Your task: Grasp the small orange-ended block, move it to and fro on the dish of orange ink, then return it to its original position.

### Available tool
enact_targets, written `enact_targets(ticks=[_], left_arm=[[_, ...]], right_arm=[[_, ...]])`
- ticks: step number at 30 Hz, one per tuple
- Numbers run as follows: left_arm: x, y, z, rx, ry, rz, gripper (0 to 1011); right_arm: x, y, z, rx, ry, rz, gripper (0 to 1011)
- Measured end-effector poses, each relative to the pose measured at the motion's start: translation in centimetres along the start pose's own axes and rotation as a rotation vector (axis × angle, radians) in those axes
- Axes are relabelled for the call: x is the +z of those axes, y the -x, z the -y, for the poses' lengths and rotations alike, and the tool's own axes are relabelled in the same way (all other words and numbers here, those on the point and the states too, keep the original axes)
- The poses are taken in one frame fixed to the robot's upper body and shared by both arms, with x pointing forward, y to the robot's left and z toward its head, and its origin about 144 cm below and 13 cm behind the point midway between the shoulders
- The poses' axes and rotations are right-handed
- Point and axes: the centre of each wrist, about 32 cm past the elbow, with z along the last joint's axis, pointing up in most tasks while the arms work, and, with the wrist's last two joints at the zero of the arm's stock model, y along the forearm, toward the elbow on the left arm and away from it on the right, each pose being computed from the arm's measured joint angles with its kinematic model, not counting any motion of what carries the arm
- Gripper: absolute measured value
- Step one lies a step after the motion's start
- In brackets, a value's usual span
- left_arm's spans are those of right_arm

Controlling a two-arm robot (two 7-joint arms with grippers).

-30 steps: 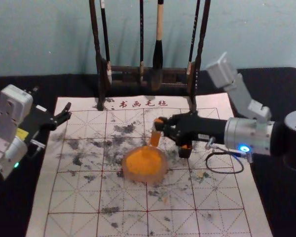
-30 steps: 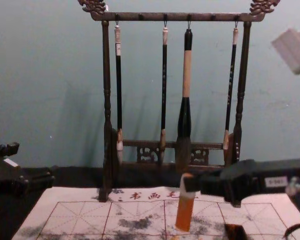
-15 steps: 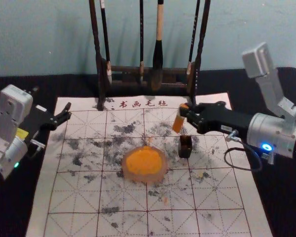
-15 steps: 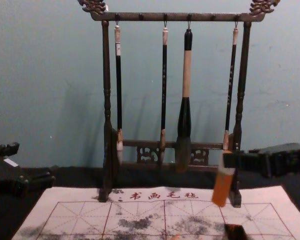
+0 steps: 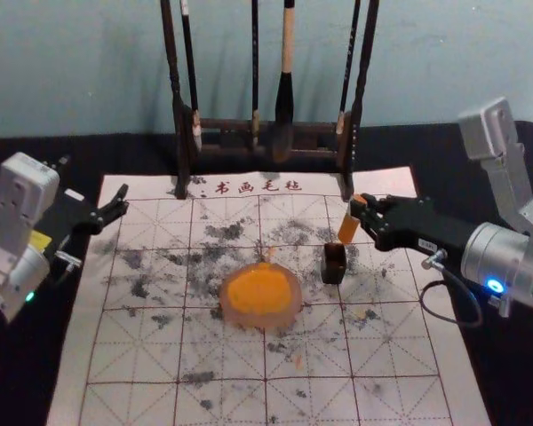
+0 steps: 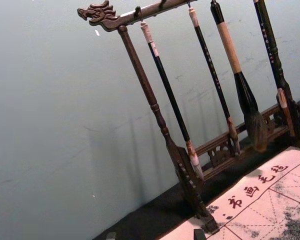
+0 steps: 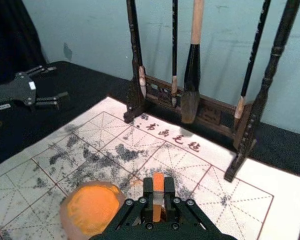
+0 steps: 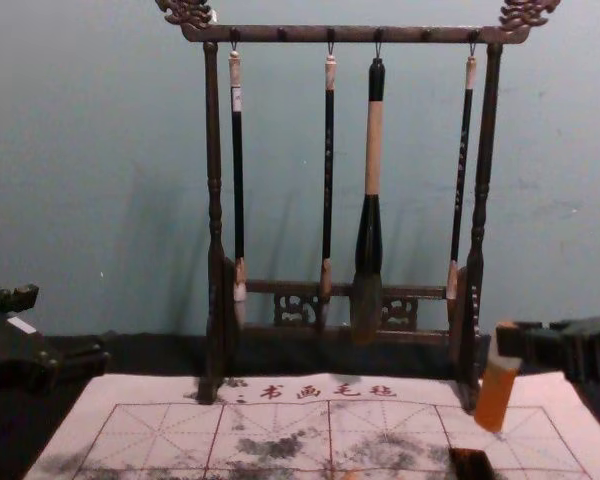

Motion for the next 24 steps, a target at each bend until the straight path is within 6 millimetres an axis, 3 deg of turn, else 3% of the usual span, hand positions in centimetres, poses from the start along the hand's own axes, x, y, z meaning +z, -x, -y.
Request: enact_targets(ticks=[24], left_arm=[[0.0,0.0,0.0,0.000,0.000,0.000,1001]], right_arm=[[-1.2,1.3,-0.6,-0.005,0.022,0.017,126]])
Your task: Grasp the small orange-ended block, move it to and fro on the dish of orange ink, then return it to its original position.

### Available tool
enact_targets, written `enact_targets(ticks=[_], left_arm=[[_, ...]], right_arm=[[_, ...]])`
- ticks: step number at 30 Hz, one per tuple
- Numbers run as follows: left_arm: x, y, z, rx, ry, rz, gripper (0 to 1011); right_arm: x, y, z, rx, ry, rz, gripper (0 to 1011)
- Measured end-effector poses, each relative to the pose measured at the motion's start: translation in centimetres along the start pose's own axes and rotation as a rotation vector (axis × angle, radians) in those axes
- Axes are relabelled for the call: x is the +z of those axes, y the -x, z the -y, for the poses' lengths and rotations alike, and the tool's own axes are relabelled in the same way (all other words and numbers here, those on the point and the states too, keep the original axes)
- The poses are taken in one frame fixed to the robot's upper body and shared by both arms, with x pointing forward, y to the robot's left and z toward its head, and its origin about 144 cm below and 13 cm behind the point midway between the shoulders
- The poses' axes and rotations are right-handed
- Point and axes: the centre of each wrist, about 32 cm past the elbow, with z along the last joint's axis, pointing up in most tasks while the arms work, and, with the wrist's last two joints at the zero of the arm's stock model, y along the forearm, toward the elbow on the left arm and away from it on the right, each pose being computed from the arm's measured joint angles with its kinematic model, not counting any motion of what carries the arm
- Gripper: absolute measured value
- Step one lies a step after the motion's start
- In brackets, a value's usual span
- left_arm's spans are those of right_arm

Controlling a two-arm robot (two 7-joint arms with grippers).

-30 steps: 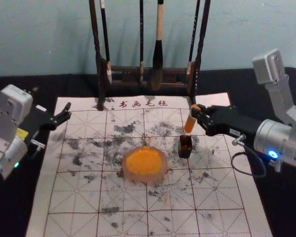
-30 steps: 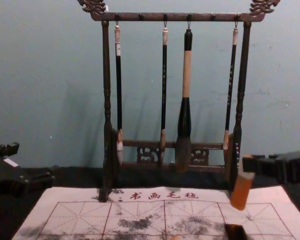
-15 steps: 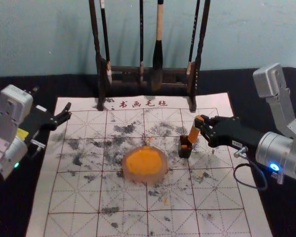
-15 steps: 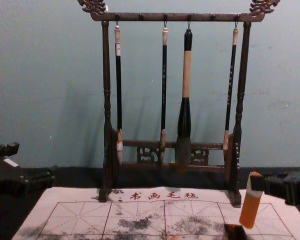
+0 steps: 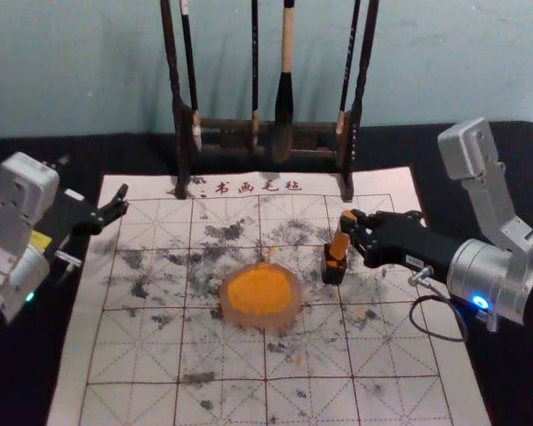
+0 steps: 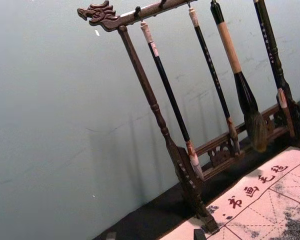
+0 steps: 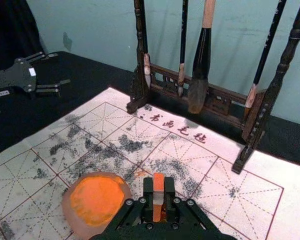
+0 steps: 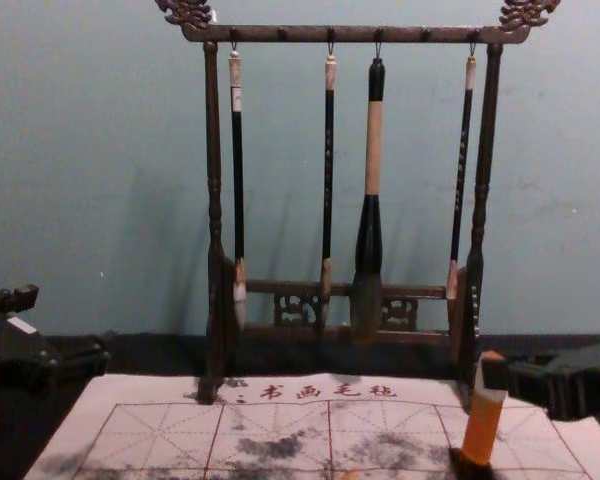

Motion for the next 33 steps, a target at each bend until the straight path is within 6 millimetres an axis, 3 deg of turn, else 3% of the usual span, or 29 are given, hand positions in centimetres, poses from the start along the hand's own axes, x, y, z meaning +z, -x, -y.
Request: enact_targets(ticks=[33], left_arm=[[0.00,0.00,0.00,0.000,0.000,0.000,1001]], right_arm=[[-0.48,-0.13,-0.43,-0.025,0.025,-0.005,126]])
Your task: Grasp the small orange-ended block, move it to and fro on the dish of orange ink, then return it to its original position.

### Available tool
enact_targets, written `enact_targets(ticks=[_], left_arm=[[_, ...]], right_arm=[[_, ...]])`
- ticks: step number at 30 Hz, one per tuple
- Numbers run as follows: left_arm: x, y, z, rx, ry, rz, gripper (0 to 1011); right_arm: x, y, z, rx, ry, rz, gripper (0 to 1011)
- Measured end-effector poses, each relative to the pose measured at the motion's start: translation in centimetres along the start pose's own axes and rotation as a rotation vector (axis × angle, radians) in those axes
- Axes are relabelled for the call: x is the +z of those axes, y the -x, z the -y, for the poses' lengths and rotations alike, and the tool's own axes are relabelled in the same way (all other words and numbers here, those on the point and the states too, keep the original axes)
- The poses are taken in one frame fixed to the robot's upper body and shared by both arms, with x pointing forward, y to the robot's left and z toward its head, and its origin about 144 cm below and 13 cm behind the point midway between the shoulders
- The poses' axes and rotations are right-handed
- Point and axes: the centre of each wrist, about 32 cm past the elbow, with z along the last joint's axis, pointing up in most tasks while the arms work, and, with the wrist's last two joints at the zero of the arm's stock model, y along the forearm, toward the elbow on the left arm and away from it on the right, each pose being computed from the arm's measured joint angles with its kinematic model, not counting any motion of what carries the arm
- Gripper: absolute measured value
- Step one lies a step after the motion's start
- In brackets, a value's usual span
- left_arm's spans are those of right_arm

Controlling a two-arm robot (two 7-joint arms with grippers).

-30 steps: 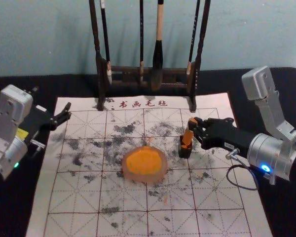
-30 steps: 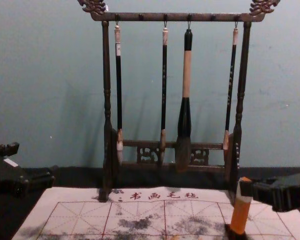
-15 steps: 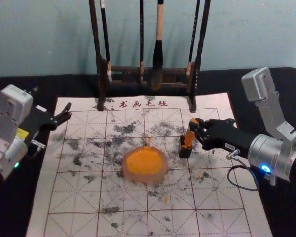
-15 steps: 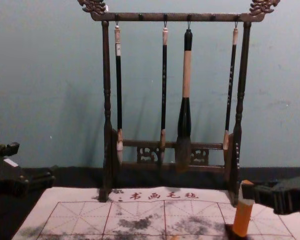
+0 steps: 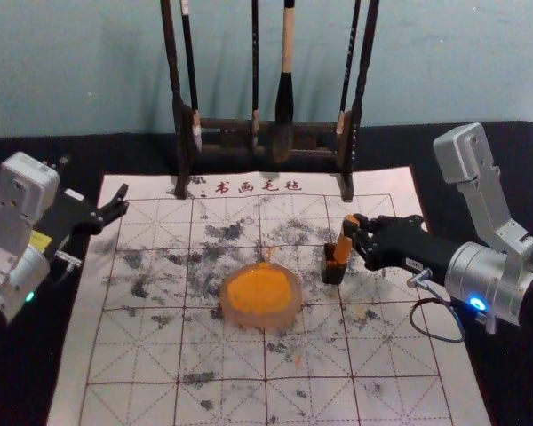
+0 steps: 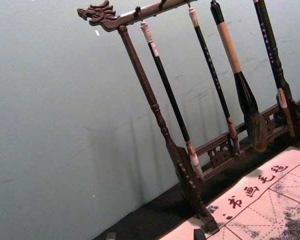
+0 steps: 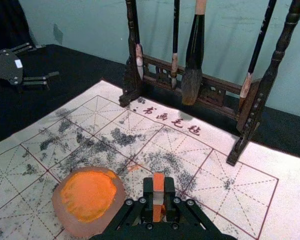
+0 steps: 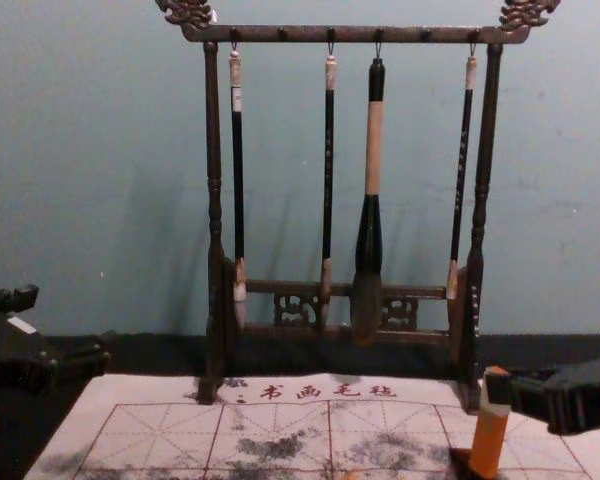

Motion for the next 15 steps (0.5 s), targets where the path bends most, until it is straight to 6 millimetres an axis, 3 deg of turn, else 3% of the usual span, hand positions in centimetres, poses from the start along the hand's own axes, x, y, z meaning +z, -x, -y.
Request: enact_targets(ticks=[15], left_arm=[[0.00,0.00,0.00,0.000,0.000,0.000,1001]], right_arm=[[-0.31,-0.14,-0.49,-0.003,0.014,-0.005,126]])
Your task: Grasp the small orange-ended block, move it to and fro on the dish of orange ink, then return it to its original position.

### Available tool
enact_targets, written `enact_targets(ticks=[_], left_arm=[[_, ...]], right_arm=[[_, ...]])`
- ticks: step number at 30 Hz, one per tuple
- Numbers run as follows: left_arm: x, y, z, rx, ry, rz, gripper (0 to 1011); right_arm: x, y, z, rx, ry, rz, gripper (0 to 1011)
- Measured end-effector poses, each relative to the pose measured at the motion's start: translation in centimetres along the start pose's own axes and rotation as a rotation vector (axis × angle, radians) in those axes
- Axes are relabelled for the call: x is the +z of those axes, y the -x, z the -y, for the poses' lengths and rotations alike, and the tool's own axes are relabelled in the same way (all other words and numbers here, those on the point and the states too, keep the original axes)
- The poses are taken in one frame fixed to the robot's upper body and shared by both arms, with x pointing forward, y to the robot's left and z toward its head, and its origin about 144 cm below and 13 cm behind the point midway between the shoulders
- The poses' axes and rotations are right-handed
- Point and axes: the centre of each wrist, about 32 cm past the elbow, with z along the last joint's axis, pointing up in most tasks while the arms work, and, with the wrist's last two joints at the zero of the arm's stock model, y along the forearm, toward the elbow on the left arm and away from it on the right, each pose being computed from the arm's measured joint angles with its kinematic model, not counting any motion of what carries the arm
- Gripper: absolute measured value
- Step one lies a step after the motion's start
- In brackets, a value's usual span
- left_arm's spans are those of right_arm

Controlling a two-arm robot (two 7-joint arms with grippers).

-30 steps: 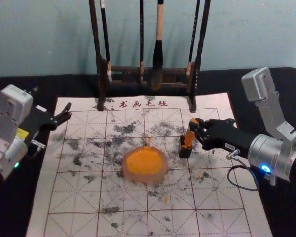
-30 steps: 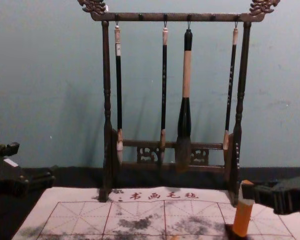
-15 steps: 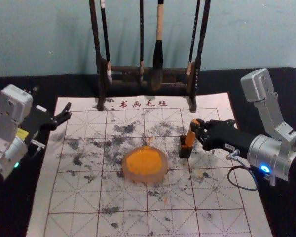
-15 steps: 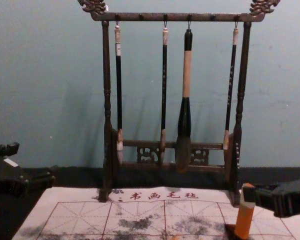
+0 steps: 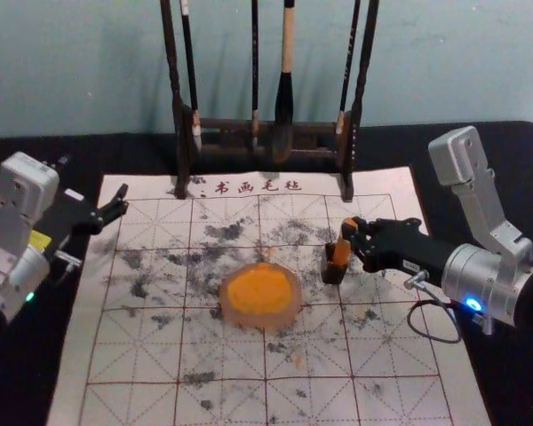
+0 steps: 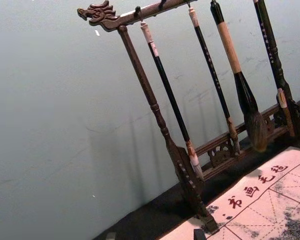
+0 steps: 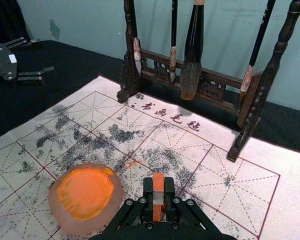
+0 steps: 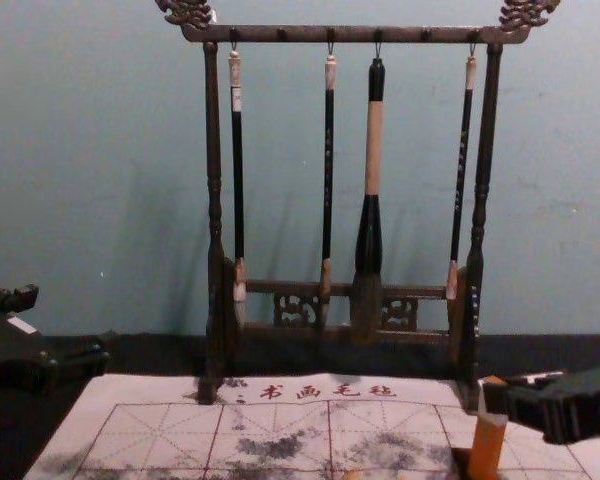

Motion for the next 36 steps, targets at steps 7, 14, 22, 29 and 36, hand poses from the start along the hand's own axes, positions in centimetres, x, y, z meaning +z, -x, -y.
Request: enact_targets(ticks=[7,14,22,29,36], left_arm=[[0.00,0.00,0.00,0.000,0.000,0.000,1001],[0.00,0.00,0.00,0.000,0.000,0.000,1001],[0.00,0.00,0.00,0.000,0.000,0.000,1001],[0.00,0.00,0.00,0.000,0.000,0.000,1001],[0.00,0.00,0.00,0.000,0.000,0.000,1001]], right_arm=[[-0.04,0.09,-0.24,0.004,0.002,-0.004,126],[0.04,0.21,-0.43,0.008,0.001,-0.002,126],[-0.22,0.35,-0.55,0.010,0.010,-0.004,126],[-0.53,0.41,-0.67,0.005,0.015,0.001,126],[-0.75,0.48,-0.77,0.000,0.016,0.005,125]])
